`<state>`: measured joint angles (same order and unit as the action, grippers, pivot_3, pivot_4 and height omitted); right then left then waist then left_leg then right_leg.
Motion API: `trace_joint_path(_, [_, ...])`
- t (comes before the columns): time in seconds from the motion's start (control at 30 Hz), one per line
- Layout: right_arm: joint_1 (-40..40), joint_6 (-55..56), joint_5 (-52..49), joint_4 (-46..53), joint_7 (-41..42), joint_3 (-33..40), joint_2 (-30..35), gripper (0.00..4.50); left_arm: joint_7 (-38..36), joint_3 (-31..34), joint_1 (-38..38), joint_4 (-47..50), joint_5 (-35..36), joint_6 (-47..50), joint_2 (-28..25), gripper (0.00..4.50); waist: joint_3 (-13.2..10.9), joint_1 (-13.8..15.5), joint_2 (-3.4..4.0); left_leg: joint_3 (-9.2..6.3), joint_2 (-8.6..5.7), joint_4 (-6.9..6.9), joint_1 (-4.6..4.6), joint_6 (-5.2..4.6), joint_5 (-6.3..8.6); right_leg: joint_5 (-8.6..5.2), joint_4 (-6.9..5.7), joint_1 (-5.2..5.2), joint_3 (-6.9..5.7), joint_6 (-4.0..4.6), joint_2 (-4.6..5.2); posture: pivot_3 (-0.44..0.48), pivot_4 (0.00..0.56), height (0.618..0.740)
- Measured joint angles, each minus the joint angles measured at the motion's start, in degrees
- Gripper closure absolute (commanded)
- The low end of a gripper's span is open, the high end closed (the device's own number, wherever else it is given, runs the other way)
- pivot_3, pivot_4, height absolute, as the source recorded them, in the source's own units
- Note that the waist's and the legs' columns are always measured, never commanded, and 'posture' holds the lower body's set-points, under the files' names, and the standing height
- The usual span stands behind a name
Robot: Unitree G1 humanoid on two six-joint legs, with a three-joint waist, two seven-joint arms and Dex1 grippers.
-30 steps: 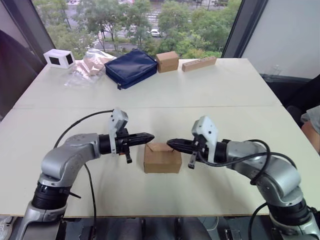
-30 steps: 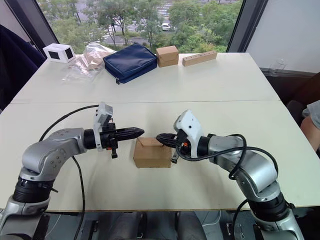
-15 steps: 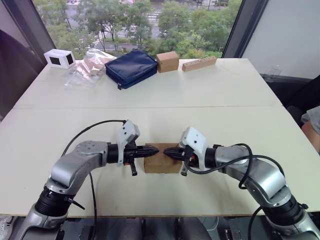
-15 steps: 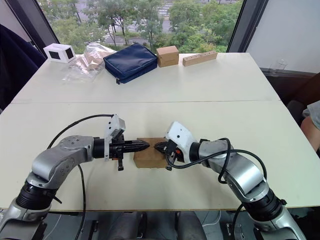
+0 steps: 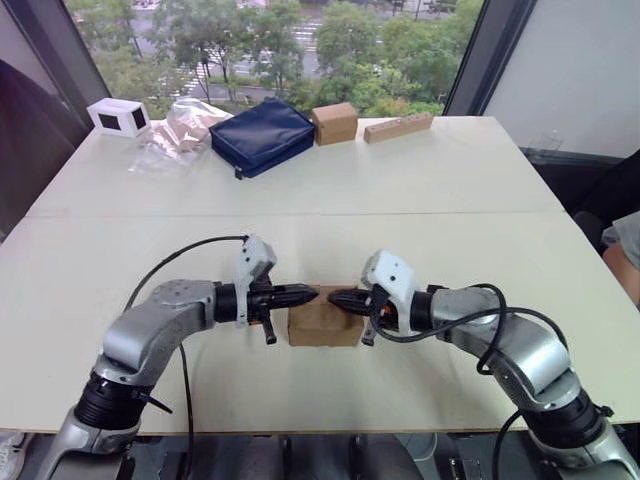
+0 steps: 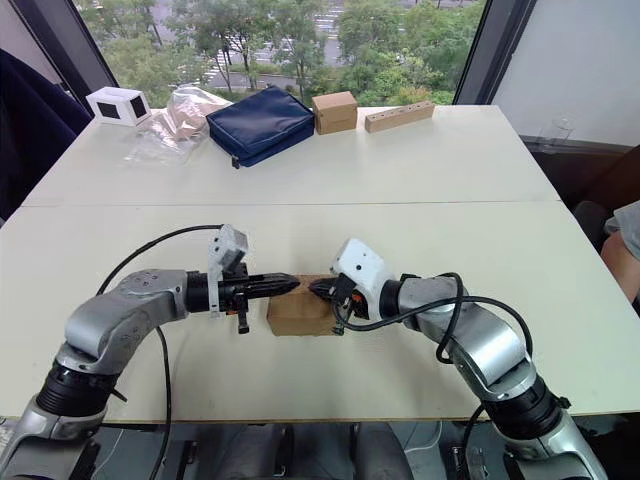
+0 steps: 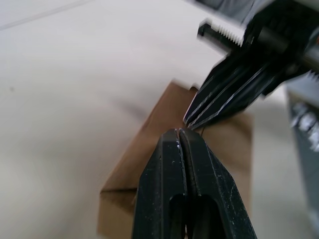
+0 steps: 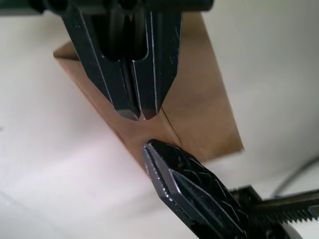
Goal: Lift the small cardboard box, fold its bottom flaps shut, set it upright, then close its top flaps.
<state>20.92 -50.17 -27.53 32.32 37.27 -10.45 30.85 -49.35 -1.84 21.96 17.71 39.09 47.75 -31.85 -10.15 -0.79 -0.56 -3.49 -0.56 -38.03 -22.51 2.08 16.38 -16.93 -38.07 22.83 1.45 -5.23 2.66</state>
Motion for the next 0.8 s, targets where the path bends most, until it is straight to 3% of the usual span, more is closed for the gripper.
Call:
trace_joint_path(0.17, [1.46,-1.03,-9.28,0.34,-2.47,11.23,-5.00,4.50,5.59,7.02,3.80,-0.40,2.70,5.08,-1.90,4.47,-0.01,-0.02,0.03,0.02,-0.04,0.00,0.01,0.00,0.00,0.00,-0.01,0.00,0.00,-0.01,-0.02,0.000,0.150,0.740])
trace_joint_path(0.27, [3.79,-3.31,-14.67,0.41,-3.17,16.74,-4.29,4.50,8.43,10.05,5.55,-2.34,1.60,3.66,-2.31,4.47,-0.02,0.04,0.02,0.01,-0.03,0.00,0.00,0.00,0.00,0.00,-0.01,0.01,0.00,-0.01,0.01,0.000,0.150,0.740])
trace_joint_path(0.37, [4.60,-7.20,-21.06,0.46,-3.98,21.68,-1.54,4.50,8.48,13.09,7.26,-4.67,0.46,2.02,-6.71,4.47,-0.02,0.02,0.03,0.02,-0.03,0.07,0.00,0.00,0.00,0.00,0.02,0.02,0.00,0.00,0.01,0.000,0.150,0.740])
trace_joint_path(0.53, [-2.44,-10.01,-24.21,0.49,-2.41,25.67,6.88,4.50,-2.26,11.92,-0.03,-8.24,-1.56,-2.11,-15.12,4.47,-0.04,0.01,0.08,0.11,-0.04,0.14,0.00,0.00,0.00,-0.01,0.08,0.04,0.04,0.01,0.04,0.000,0.150,0.740])
trace_joint_path(0.8, [-17.36,-9.86,-24.83,0.49,5.38,28.42,17.43,4.50,-9.98,12.37,-12.08,-7.50,-0.83,-1.95,-20.19,4.47,-0.05,0.01,0.06,0.08,0.02,0.14,0.00,-0.01,0.01,-0.01,0.14,0.00,0.09,0.02,0.06,0.000,0.150,0.740])
